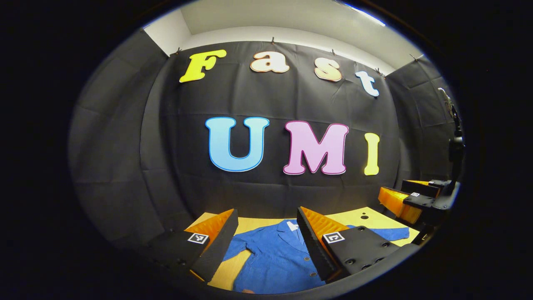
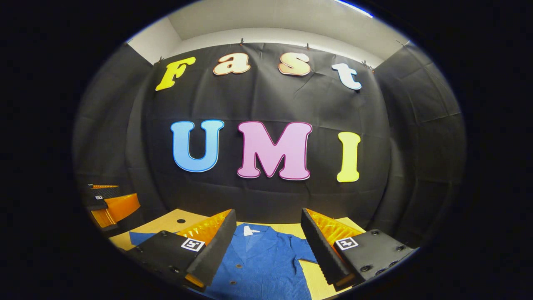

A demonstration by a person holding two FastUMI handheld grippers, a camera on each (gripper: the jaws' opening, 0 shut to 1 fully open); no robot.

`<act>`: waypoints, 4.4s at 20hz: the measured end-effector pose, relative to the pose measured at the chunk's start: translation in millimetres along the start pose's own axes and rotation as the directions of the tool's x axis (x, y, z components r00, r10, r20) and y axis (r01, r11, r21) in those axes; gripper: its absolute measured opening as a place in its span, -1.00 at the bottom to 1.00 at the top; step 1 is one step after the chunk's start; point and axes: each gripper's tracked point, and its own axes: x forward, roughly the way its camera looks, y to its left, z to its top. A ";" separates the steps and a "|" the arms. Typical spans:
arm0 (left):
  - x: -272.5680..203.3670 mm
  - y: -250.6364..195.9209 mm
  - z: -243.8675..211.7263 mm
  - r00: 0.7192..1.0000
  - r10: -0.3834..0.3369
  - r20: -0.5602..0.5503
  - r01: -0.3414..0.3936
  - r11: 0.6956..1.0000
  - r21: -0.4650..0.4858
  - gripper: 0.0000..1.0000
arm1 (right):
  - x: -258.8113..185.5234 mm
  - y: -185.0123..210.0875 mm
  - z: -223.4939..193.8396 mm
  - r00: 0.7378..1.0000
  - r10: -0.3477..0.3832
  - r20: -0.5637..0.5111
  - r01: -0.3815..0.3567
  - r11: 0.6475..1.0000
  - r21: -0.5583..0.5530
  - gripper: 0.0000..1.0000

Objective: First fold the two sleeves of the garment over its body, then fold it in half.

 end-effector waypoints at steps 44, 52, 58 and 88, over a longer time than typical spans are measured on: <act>75.4 -175.0 -72.6 0.963 -0.102 -0.248 0.124 0.990 0.074 0.64 | 9.3 -400.0 -355.3 0.399 -0.452 -0.798 0.697 0.715 -0.056 0.98; 72.3 -164.5 -78.2 0.961 -0.092 -0.259 0.108 0.993 0.046 0.64 | 20.4 -394.7 -357.4 0.413 -0.412 -0.813 0.709 0.705 0.003 -0.01; 64.1 -153.6 -82.7 0.957 -0.085 -0.278 0.096 0.995 0.026 0.63 | 28.7 -393.7 -357.2 0.401 -0.422 -0.813 0.671 0.739 -0.052 -0.92; -37.6 -8.5 -67.7 0.989 0.023 -0.149 -0.043 0.991 -0.130 0.64 | 122.1 -206.9 -136.5 0.753 -0.384 -0.534 0.489 0.870 0.063 -0.99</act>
